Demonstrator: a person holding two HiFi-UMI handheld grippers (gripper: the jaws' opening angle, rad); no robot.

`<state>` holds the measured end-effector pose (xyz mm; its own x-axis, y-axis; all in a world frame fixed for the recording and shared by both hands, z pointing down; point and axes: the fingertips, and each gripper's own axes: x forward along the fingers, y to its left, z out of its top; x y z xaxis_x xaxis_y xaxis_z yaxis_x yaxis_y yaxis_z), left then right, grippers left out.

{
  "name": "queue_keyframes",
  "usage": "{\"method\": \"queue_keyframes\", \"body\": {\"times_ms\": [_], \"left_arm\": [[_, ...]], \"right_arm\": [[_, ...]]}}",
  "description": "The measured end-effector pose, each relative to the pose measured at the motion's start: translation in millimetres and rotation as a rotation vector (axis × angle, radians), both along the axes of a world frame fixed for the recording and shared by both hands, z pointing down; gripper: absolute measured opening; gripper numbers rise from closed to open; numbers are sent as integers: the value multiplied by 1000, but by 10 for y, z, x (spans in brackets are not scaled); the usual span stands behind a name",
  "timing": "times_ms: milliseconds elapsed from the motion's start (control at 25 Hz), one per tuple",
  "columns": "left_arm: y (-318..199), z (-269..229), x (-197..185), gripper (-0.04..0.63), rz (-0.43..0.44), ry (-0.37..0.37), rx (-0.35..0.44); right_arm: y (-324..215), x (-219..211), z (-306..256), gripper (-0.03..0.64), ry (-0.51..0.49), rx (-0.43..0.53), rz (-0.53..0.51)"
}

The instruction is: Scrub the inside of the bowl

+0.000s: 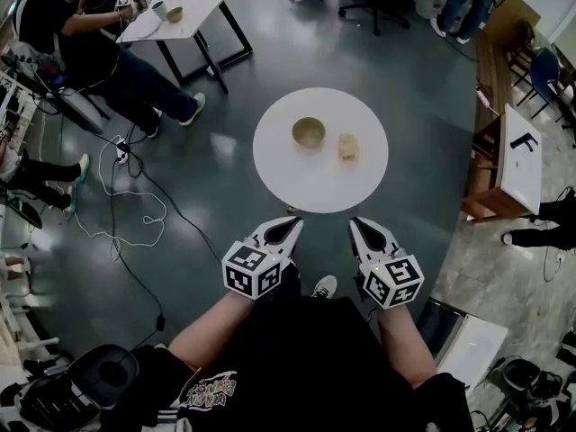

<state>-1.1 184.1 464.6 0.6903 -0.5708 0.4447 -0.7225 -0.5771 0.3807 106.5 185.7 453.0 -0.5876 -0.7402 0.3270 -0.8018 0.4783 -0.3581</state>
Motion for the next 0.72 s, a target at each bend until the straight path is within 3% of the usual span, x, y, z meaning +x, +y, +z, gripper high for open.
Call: {"method": "queue_keyframes", "body": {"times_ms": [720], "left_arm": [[-536,147,-392,6,15,-7,-44]], "right_arm": [[-517,-328,83,20,-1,-46,47]]}}
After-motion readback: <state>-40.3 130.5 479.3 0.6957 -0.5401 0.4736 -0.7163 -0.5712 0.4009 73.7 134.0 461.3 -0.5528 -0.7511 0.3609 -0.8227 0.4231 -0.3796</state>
